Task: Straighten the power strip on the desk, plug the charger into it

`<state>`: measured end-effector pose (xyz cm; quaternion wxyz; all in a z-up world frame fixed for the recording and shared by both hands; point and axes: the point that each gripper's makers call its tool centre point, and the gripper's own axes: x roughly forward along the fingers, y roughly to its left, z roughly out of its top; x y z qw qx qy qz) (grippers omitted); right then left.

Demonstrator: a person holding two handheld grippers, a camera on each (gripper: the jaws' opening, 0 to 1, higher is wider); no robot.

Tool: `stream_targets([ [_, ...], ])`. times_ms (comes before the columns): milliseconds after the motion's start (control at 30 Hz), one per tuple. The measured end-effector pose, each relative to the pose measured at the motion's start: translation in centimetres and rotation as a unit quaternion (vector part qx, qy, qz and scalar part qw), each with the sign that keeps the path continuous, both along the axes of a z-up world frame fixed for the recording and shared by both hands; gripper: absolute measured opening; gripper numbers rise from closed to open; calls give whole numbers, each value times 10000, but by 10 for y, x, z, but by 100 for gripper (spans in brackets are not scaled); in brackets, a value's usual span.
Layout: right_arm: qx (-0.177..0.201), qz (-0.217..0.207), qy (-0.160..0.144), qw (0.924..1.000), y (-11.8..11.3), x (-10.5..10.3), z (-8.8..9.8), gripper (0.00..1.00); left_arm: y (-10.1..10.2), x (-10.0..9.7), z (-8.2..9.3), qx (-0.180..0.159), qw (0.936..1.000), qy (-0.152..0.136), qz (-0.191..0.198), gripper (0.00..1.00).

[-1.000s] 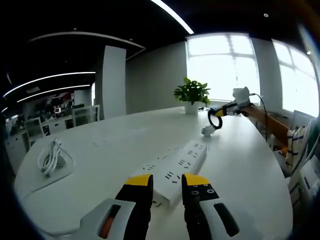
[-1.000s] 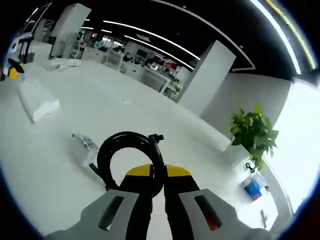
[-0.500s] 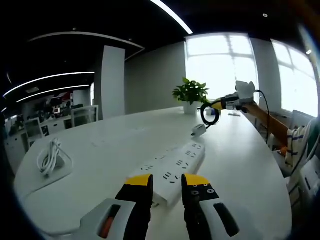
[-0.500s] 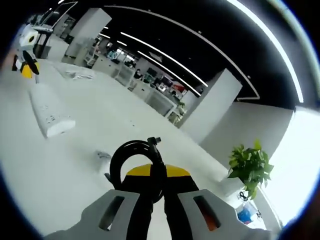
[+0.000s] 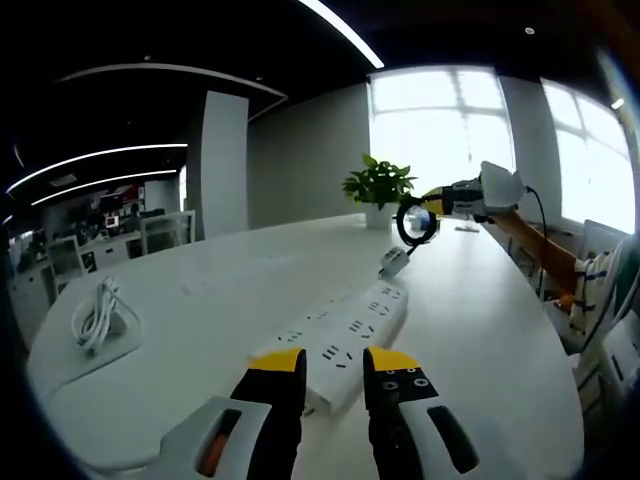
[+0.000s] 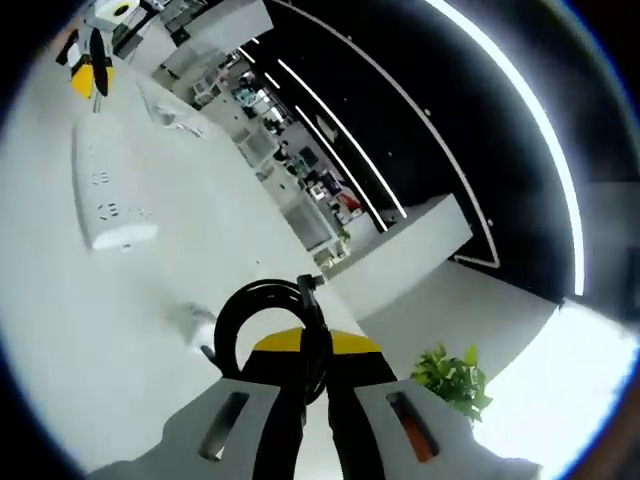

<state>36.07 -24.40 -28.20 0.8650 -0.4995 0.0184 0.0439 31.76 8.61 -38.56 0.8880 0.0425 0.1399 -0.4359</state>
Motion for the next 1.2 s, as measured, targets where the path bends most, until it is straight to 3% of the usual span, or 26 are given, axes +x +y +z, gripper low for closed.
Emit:
stream_targets([
  [433, -899, 46, -500, 9947, 27, 1, 19, 4, -15, 0, 5, -103, 9999, -78, -103, 23],
  [533, -1221, 77, -679, 9902, 38, -2, 24, 3, -17, 3, 10, -256, 9996, -94, -97, 23],
  [867, -1732, 167, -920, 9804, 66, -14, 34, 2, -20, 17, 28, -579, 9979, -275, 42, 22],
  [1033, -1994, 238, -1074, 9737, 80, -21, 37, 2, -24, 20, 42, -492, 9977, -457, -10, 22],
  [1200, -2137, 474, -1340, 9665, 100, -39, 48, 2, -39, 16, 61, -642, 9955, -601, -344, 22],
])
